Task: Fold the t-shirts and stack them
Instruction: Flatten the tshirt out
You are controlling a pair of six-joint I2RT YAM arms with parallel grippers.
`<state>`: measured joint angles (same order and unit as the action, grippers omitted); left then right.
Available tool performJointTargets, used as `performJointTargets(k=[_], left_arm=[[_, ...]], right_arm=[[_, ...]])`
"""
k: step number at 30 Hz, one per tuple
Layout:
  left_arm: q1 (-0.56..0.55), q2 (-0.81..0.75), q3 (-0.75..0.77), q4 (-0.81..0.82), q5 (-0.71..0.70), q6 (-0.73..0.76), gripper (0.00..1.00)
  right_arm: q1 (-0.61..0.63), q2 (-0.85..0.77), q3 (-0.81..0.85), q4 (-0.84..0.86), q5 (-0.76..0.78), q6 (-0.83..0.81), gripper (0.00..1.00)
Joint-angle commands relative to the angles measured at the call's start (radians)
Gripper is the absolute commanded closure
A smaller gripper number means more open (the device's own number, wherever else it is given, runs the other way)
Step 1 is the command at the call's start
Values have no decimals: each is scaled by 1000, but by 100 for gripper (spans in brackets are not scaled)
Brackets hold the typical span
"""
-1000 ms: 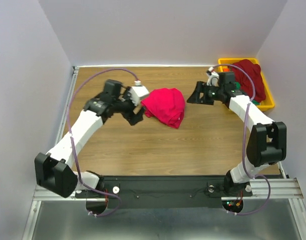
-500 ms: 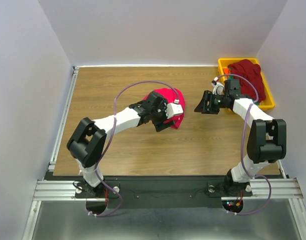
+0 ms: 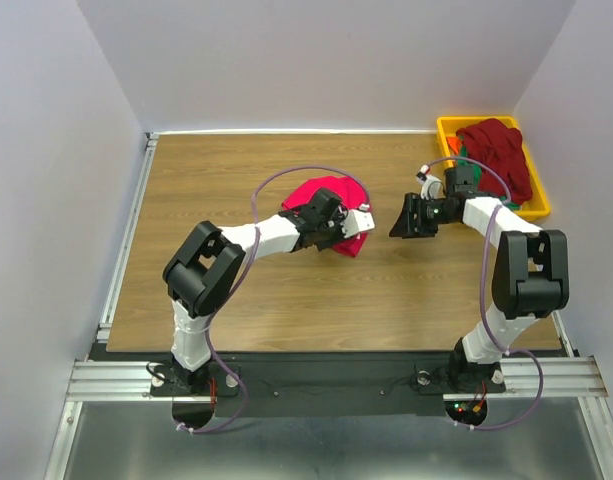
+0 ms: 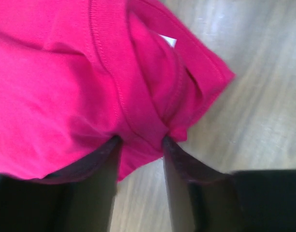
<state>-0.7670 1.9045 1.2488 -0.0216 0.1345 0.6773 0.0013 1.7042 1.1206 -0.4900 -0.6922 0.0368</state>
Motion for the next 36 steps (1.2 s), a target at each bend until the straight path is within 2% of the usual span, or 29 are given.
performJointTargets(k=[1,3,5,10,15,26,29,36], left_arm=[[1,-7,75,37,-44,-7,73],[20,-30,89,23,8,-33,89],[41,-67,119,-47,94,-82,100],[182,-107,228,-194,282,-194,100],[302,-88,336,-313,454,-306,100],[445,36,472,-379,570,-455,100],[474,73,506,-380,590,-501,100],[495,88,506,-377,596,-510,100]], right_arm=[[5,15,-25,-4,-40,-66,41],[3,23,-27,-1,-38,-78,41],[3,37,-22,7,-35,-81,40],[11,49,-24,62,-46,-40,34],[67,67,-15,158,-47,52,24],[310,155,1,340,74,112,15],[373,170,8,378,57,117,14],[443,258,44,453,184,152,15]])
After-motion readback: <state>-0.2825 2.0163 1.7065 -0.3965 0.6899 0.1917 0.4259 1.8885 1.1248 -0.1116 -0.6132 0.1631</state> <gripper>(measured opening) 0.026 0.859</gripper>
